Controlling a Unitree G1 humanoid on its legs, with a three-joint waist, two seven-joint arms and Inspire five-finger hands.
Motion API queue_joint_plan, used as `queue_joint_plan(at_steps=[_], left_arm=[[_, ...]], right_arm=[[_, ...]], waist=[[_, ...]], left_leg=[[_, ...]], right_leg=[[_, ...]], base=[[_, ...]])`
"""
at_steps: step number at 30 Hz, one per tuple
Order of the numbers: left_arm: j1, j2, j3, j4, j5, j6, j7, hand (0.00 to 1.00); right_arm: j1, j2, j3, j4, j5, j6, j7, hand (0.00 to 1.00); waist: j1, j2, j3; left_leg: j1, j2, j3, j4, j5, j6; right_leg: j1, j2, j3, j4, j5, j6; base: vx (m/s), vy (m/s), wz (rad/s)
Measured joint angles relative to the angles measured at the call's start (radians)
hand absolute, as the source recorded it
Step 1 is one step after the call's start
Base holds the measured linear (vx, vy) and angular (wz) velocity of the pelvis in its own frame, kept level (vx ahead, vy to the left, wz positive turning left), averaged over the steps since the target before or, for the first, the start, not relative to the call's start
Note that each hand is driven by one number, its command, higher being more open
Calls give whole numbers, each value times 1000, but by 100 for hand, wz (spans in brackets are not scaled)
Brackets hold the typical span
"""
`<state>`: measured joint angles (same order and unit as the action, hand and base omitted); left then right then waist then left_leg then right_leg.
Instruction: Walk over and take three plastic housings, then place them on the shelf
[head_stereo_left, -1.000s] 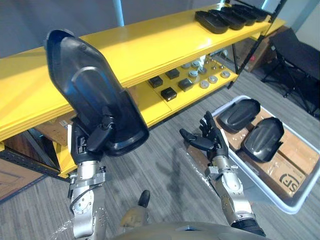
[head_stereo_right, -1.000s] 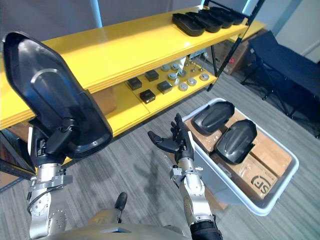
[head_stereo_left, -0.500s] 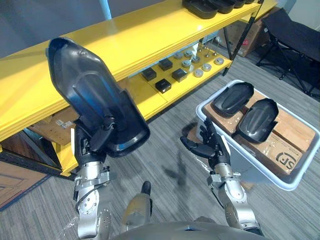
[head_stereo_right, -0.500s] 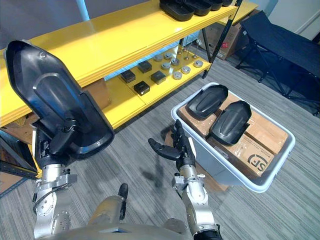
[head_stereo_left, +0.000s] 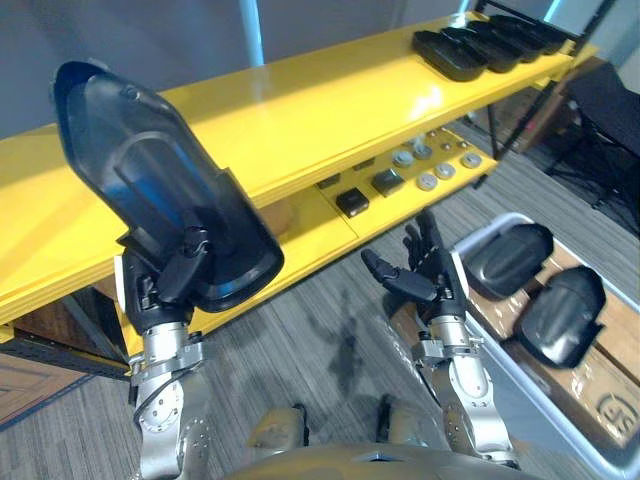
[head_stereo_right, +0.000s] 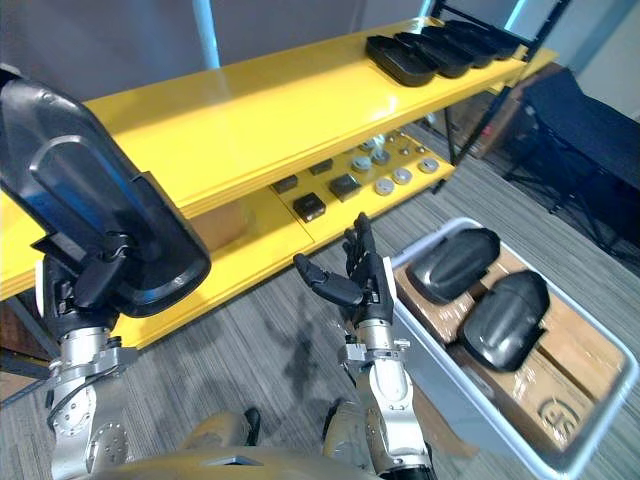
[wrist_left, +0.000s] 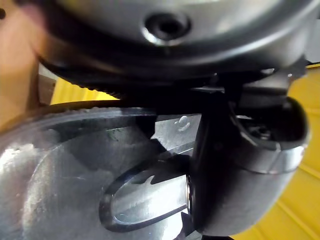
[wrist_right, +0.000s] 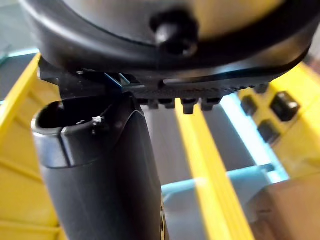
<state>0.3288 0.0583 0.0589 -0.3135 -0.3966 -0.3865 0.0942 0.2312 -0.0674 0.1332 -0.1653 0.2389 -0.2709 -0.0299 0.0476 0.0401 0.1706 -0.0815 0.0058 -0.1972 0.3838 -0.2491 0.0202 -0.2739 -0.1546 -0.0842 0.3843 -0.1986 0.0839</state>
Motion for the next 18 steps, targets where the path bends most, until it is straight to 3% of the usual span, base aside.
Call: queue_joint_plan(at_steps=[2, 3, 4, 6, 8, 10, 11, 12, 14, 16, 18], left_arm=[[-21, 0, -19, -16, -23, -3, -12, 0], [-23, 1, -24, -31, -35, -4, -12, 0], [-20, -18, -27, -33, -42, -6, -11, 0], [8, -48, -34, -32, -63, -6, -10, 0], [26, -62, -35, -31, -68, -6, -8, 0], [27, -62, -32, -31, -67, -6, -8, 0], [28, -61, -32, -30, -66, -6, -8, 0], [27, -57, -35, -25, -65, -5, -12, 0], [23, -56, -50, -15, -62, -5, -25, 0], [15, -55, -90, -12, -23, -5, -52, 0], [12, -42, -138, -10, -20, -2, -90, 0]], right_arm=[[6, -9, -1, -48, -16, -17, -27, 100], [6, -18, -5, -58, -36, -29, -43, 100], [10, -40, -14, -72, -37, -33, -62, 100], [8, -68, -26, -81, -35, -33, -95, 100], [3, -79, -58, -82, -33, -33, -108, 100], [-1, -90, -94, -82, -26, -28, -104, 100], [0, -93, -96, -82, -25, -26, -102, 100], [3, -90, -103, -82, -26, -26, -96, 100], [6, -87, -123, -89, -27, -28, -85, 100], [33, -77, -167, -110, -28, -42, -90, 100], [49, -74, -200, -101, -26, -44, -108, 100]], waist=[[-11, -33, -24], [-12, -75, -57], [-11, -63, -74], [4, -22, -101], [4, 13, -102], [9, 50, -95], [8, 52, -92], [9, 43, -87], [5, 43, -91], [1, 46, -100], [1, 31, -90]], left_leg=[[3, -26, -71, 23, -41, -26], [3, -34, -94, 35, -85, -42], [8, 29, -69, 50, -115, -72], [32, 116, -9, 51, -100, -98], [15, 145, 30, 101, -60, -108], [-69, 163, 38, 326, 7, -93], [-94, 168, 40, 393, 37, -95], [-123, 184, 63, 447, 24, -105], [-120, 196, 131, 346, 15, -100], [-112, 193, 235, 48, 40, -73], [-91, 174, 258, -48, 169, -95]], right_leg=[[8, -1, 66, -4, 16, -10], [39, 0, 92, -21, 34, 0], [61, 8, 34, -5, 102, 24], [98, 54, -21, 6, 62, -13], [139, 72, -51, -6, 50, -27], [203, 104, -65, -41, 36, -52], [227, 109, -68, -55, 32, -57], [265, 110, -73, -78, 28, -65], [293, 107, -73, -110, 27, -66], [303, 86, -79, -127, 23, -62], [314, 54, -75, -119, 13, -33]], base=[[290, -316, 120], [374, -468, 121], [417, -566, 110], [306, -409, 64], [320, -334, 42], [263, -262, 13], [173, -138, -3], [134, -82, -7], [115, -34, -3], [130, 83, 14], [108, 121, 6]])
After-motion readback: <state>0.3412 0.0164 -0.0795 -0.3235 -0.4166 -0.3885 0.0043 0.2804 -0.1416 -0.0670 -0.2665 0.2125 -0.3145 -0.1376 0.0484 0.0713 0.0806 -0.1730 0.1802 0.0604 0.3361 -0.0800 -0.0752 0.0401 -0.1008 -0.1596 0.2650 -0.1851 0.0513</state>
